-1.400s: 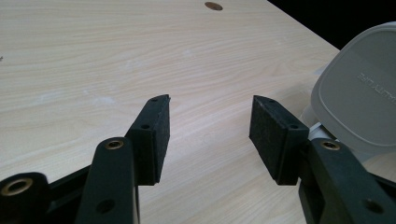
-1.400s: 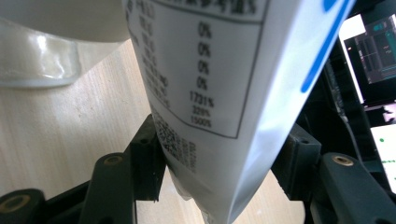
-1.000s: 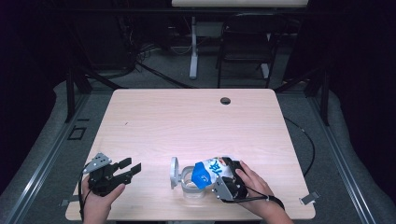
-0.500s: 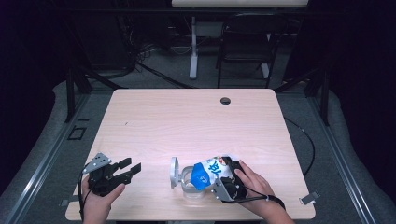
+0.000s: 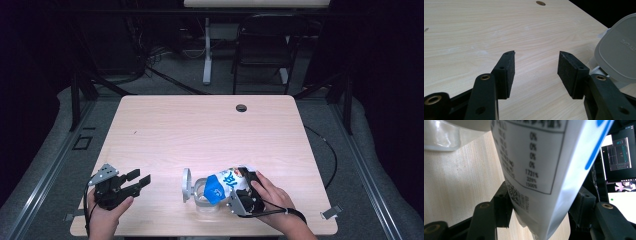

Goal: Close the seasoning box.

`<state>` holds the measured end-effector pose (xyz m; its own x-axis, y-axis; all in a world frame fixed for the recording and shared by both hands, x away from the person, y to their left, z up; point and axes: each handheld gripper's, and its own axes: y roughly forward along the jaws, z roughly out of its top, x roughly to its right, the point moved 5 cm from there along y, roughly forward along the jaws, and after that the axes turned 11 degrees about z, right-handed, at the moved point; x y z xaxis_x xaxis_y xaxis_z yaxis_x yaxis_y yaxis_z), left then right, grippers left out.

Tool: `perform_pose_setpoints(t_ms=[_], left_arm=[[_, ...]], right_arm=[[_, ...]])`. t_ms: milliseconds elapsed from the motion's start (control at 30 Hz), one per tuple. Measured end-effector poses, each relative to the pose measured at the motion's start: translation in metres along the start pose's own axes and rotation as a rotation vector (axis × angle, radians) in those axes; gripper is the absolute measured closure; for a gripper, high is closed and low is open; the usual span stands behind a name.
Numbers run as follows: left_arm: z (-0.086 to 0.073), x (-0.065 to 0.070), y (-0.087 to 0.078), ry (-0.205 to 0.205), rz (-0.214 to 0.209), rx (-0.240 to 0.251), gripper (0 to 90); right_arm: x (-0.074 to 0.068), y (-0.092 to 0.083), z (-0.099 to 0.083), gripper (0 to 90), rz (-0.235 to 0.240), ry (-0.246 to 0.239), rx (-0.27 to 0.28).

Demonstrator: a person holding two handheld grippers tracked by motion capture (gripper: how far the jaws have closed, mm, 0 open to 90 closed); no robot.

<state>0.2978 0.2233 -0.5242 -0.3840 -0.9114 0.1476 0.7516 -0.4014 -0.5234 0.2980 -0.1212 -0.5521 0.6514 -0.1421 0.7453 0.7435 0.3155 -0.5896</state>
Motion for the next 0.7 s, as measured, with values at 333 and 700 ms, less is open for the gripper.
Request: perform_pose_setpoints(t_ms=[333, 700], left_arm=[[-0.0005, -0.0010, 0.0007, -0.005, 0.001, 0.004, 48.6], [-0.0003, -0.0017, 0.0004, -0.005, 0.005, 0.005, 48.6]], right_arm=[[0.0005, -0.0002, 0.0006, 43.5, -0.002, -0.012, -0.002], [0.0017, -0.0010, 0.0012, 43.6, -0.008, -0.039, -0.018]])
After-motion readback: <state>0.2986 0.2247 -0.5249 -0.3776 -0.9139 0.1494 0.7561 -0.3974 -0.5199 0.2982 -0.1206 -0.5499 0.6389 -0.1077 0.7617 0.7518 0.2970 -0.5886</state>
